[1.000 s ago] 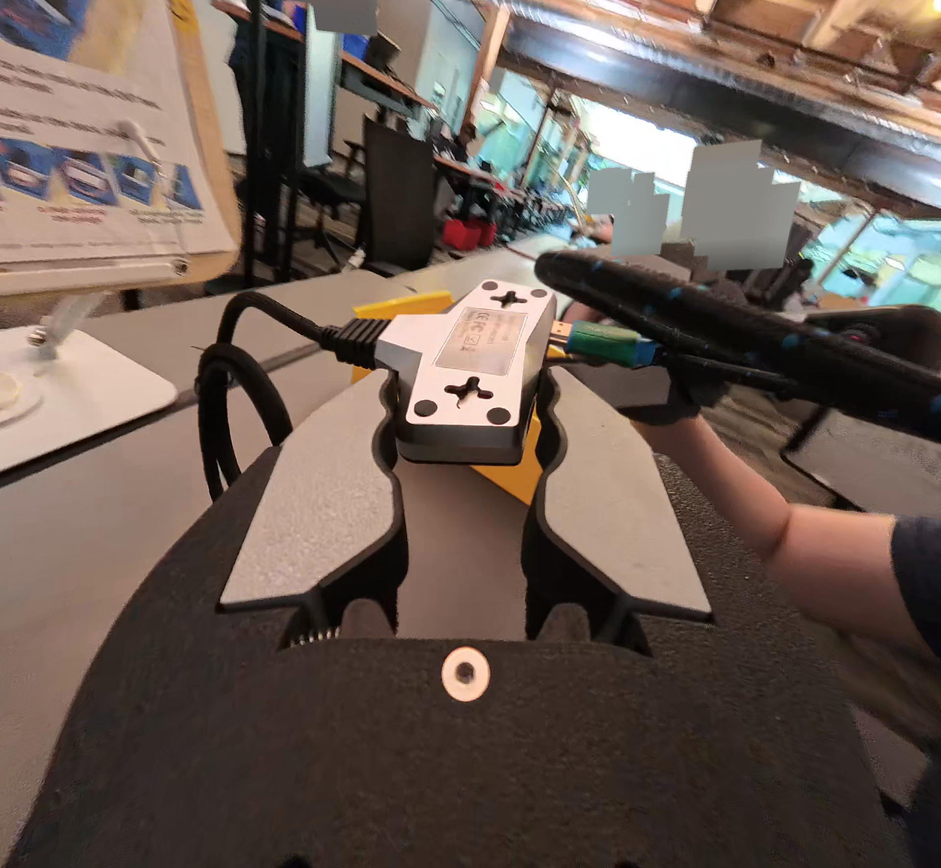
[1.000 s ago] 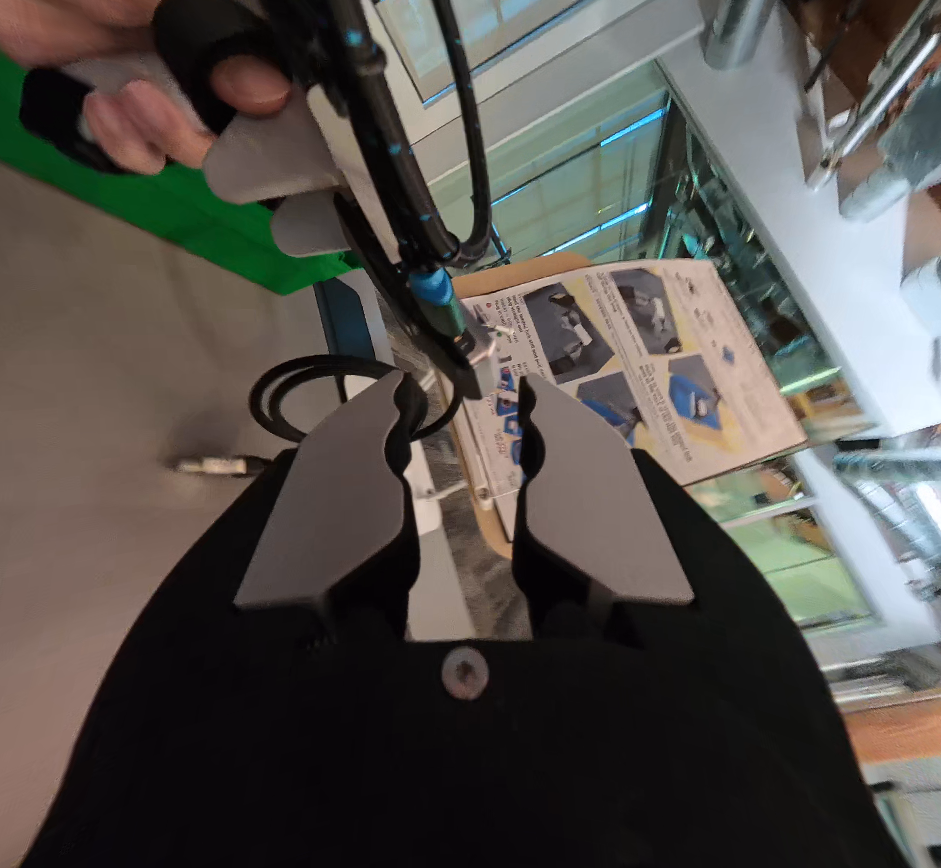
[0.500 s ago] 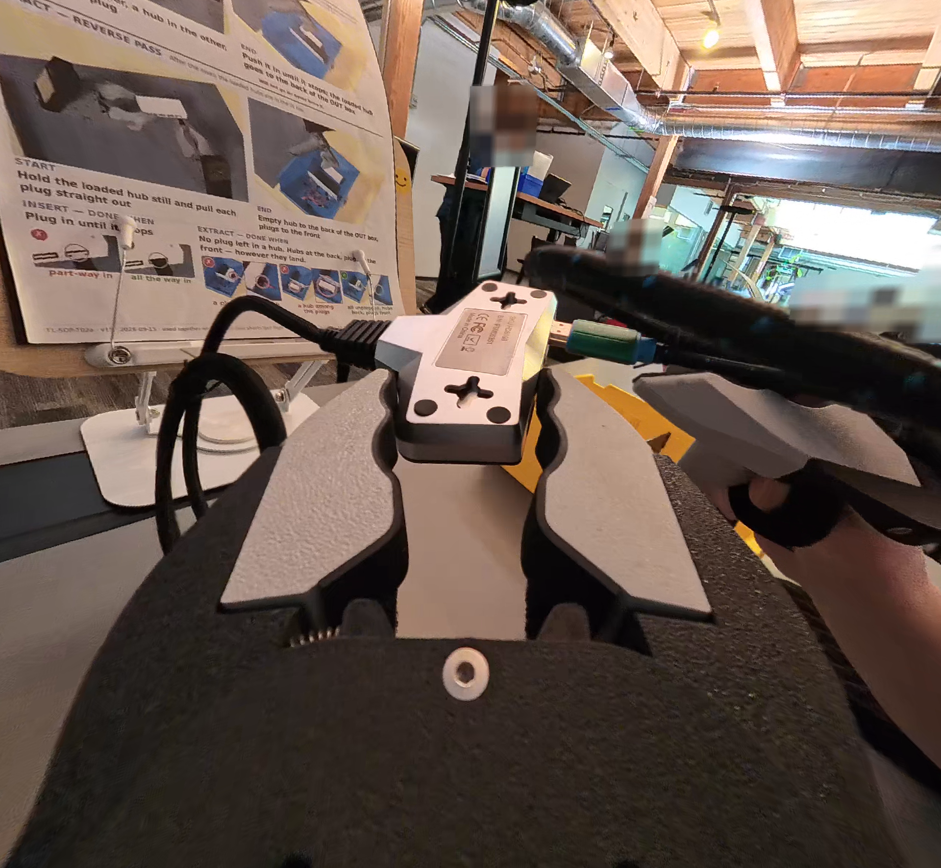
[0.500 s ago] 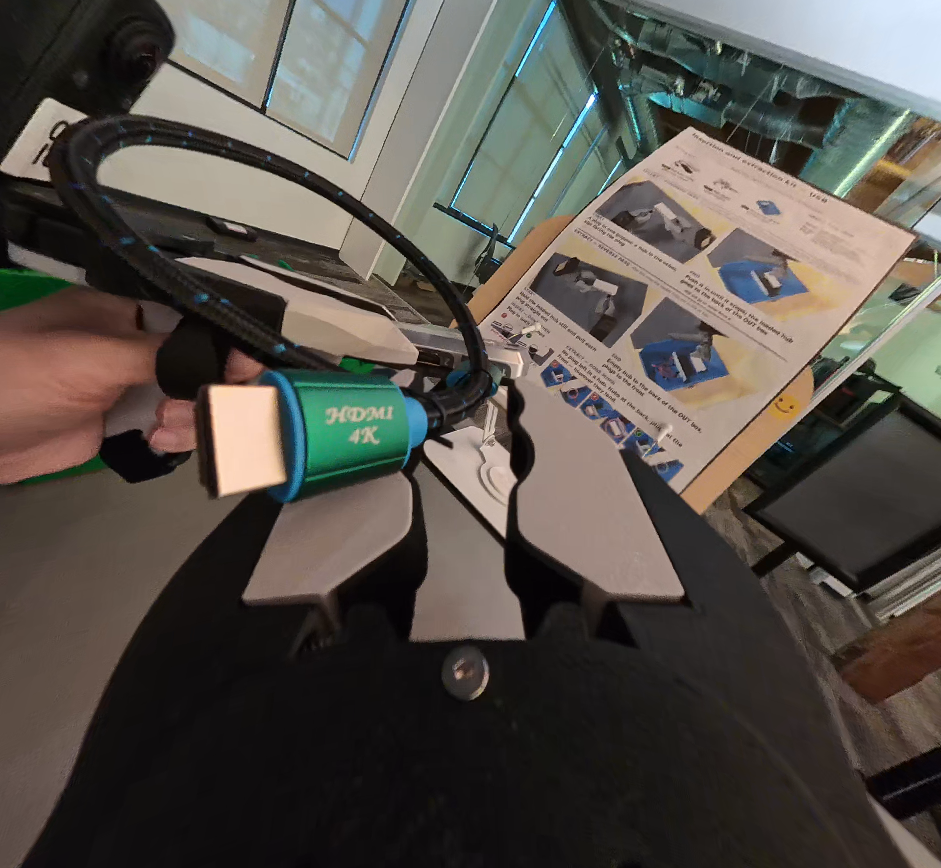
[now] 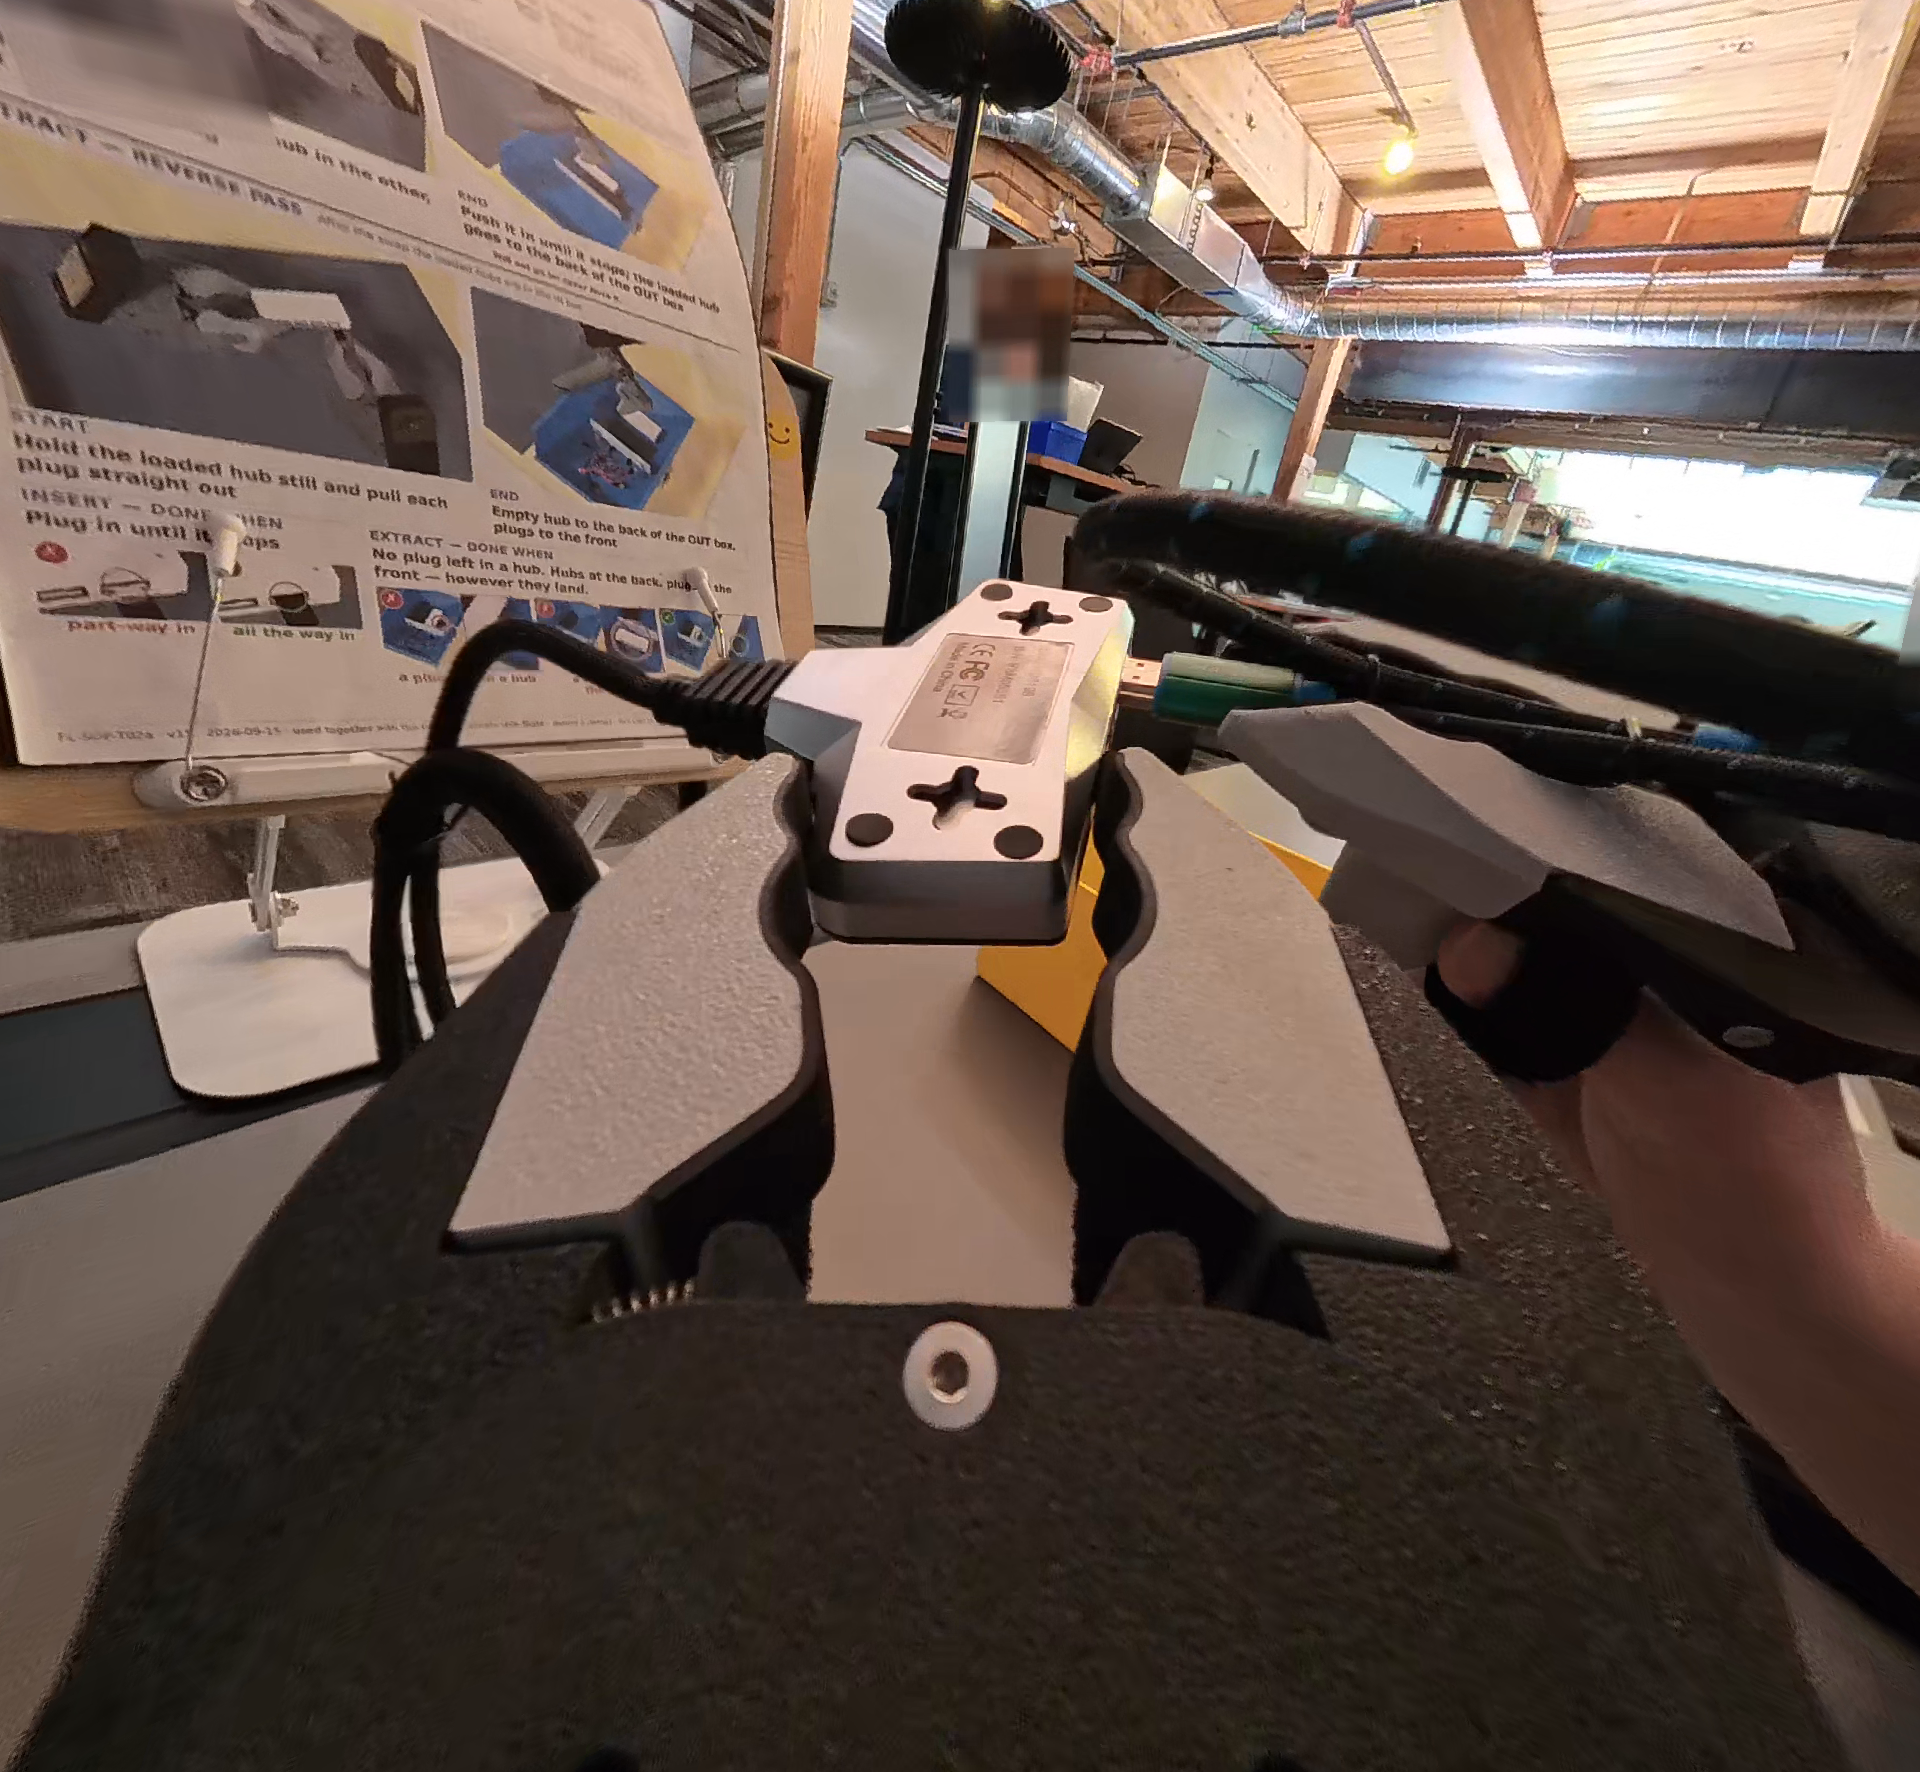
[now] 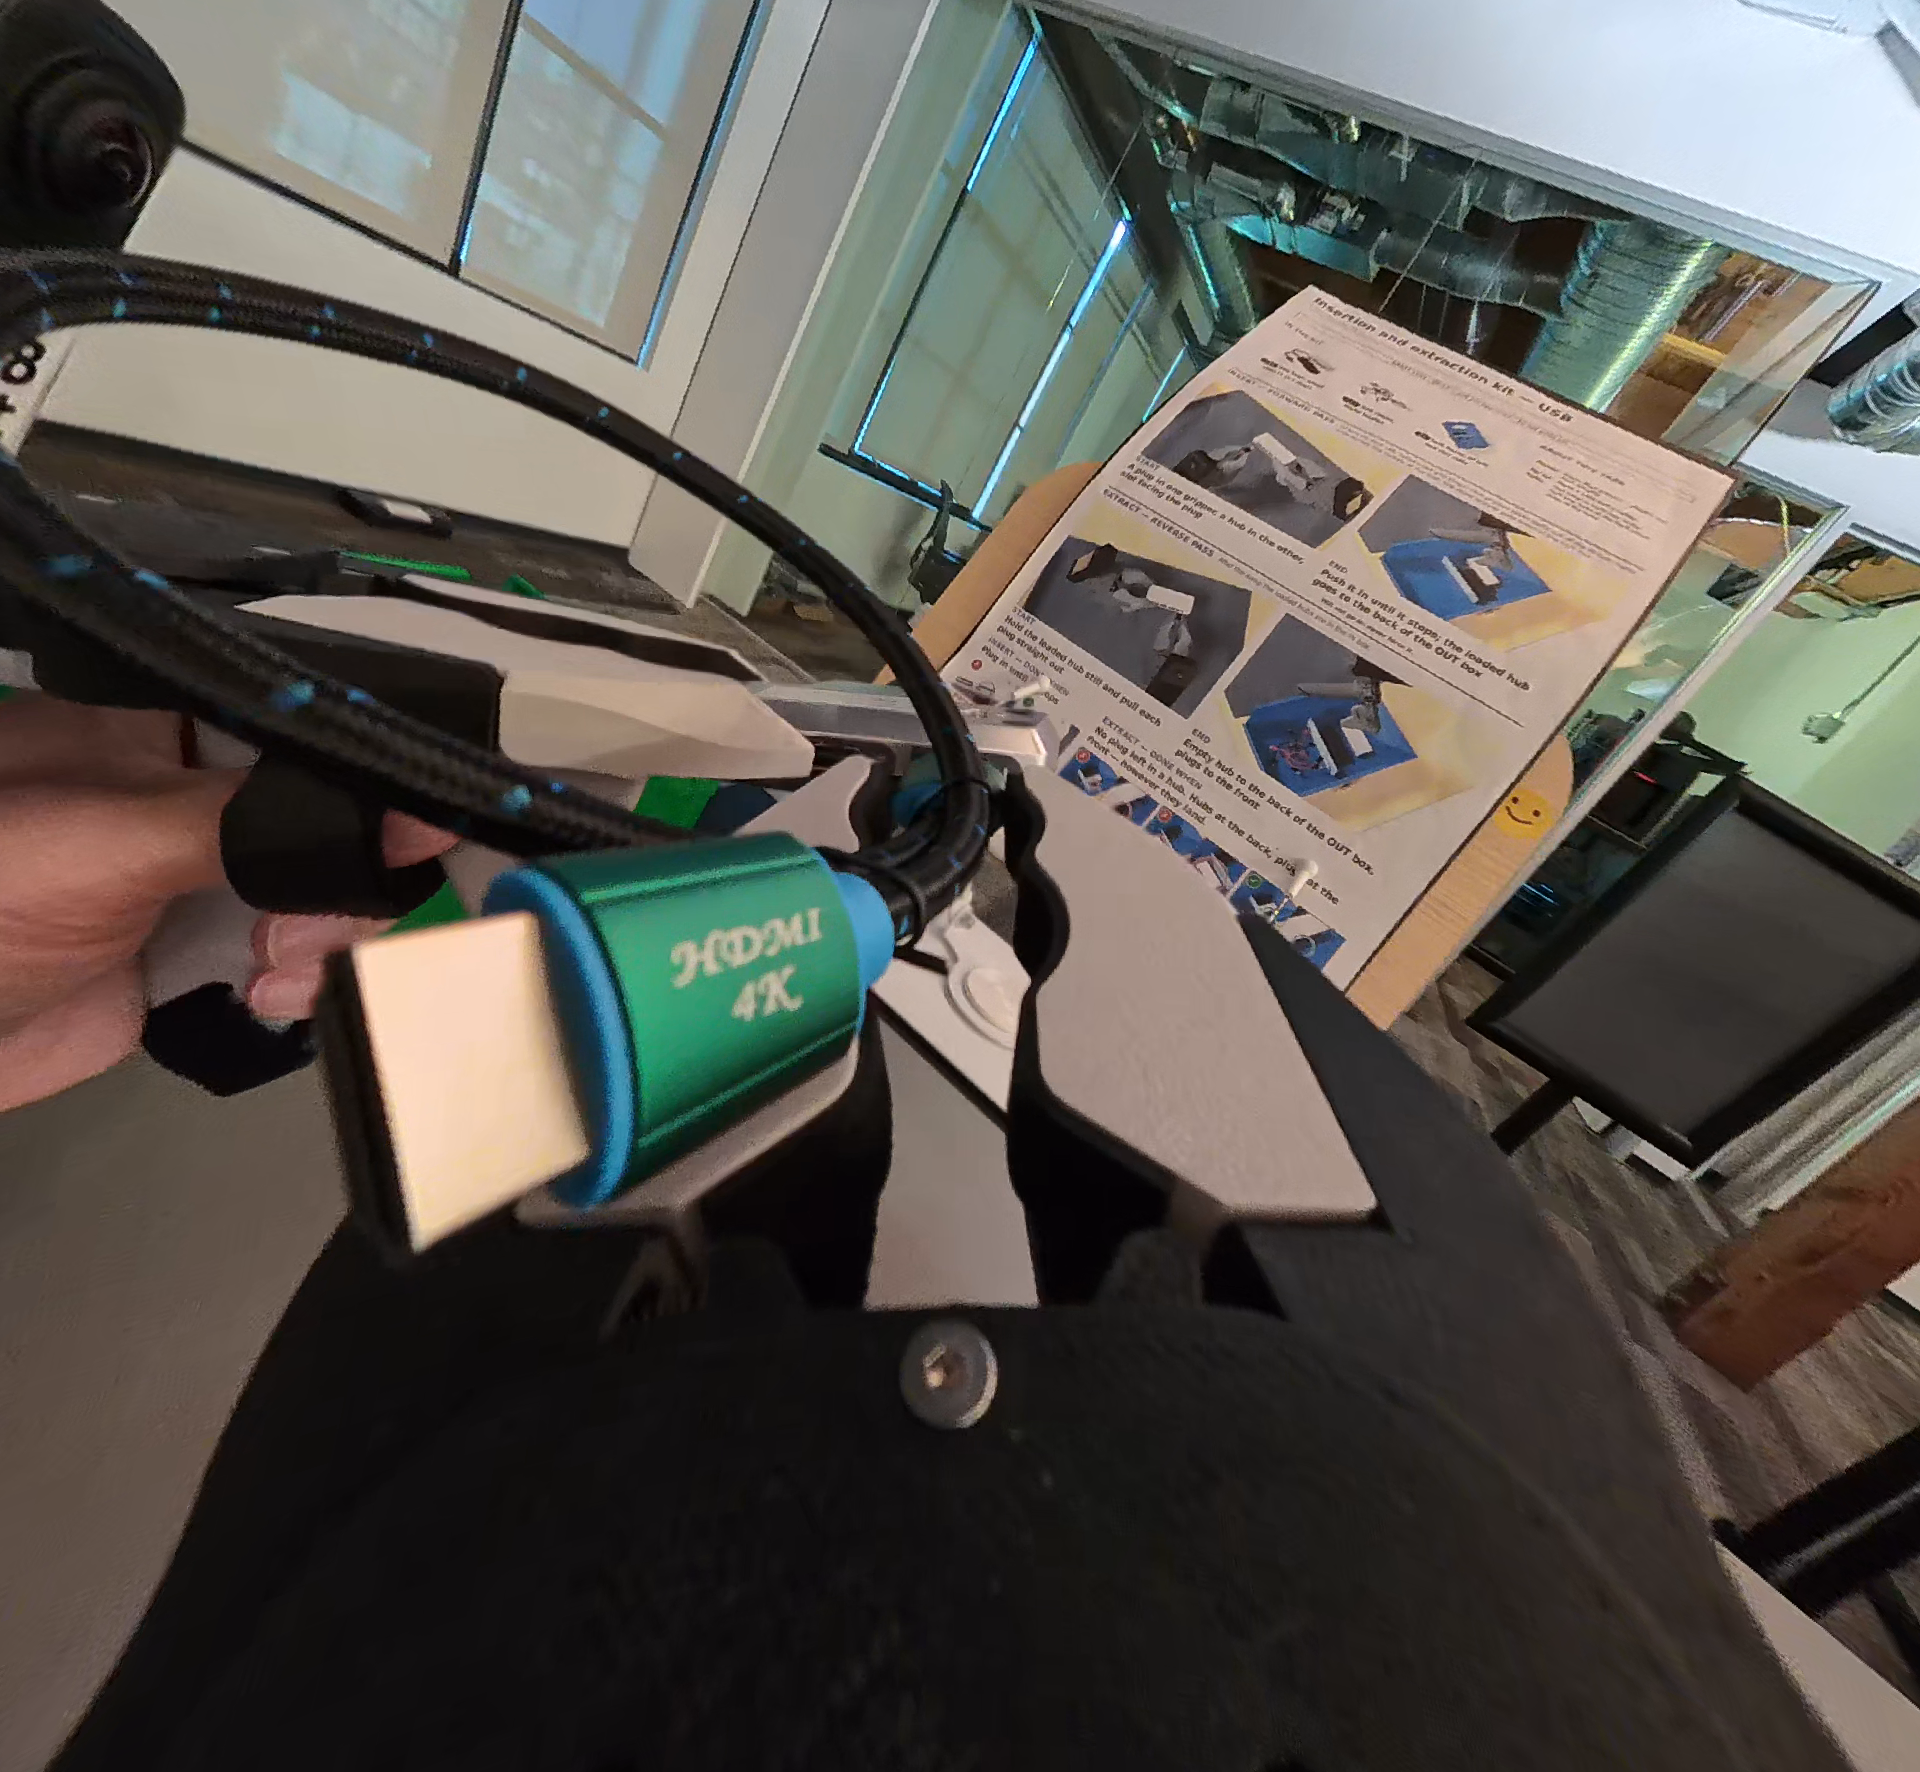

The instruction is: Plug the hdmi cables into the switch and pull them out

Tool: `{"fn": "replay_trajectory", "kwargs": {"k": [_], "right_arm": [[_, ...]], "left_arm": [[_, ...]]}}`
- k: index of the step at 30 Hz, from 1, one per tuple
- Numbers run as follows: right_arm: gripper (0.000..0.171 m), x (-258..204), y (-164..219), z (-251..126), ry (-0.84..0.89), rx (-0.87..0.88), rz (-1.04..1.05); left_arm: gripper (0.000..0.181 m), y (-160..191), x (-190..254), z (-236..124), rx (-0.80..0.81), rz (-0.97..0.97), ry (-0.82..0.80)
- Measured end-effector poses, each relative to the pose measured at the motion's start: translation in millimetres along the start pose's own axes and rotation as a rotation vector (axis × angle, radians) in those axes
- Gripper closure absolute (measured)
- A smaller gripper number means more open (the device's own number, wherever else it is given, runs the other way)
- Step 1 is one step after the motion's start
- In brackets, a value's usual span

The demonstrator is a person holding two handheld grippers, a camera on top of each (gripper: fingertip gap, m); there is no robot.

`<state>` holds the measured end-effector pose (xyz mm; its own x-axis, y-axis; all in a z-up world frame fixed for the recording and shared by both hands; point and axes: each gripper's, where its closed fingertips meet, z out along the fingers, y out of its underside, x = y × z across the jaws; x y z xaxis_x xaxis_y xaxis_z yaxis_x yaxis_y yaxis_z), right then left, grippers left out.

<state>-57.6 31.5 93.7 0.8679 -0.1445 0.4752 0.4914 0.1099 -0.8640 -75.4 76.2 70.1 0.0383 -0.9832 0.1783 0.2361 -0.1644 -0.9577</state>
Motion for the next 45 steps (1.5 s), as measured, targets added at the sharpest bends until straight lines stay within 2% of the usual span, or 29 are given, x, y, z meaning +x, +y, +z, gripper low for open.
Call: {"fn": "replay_trajectory", "kwargs": {"k": [5,20,26,27,31,41,45], "right_arm": [[0.151,1,-7,-4,0.01,0.078,0.027],[0.151,4,-2,-5,0.05,0.137,0.106],[0.151,10,-6,-7,-0.063,0.196,0.203],[0.147,9,-5,-7,-0.072,0.192,0.194],[0.149,10,-12,-10,-0.103,0.24,0.193],[0.149,8,-9,-11,0.025,0.222,0.154],[0.149,10,-14,-14,-0.059,0.283,0.217]], "left_arm": [[0.129,-6,5,-2,0.027,0.022,0.017],[0.131,-6,8,-3,0.013,0.063,0.018],[0.132,-13,15,-4,0.015,0.118,0.059],[0.132,-14,14,-4,0.015,0.124,0.058],[0.132,-16,19,-5,0.028,0.124,0.089],[0.132,-19,22,-7,0.026,0.198,0.07],[0.132,-18,26,-6,0.013,0.187,0.102]]}}
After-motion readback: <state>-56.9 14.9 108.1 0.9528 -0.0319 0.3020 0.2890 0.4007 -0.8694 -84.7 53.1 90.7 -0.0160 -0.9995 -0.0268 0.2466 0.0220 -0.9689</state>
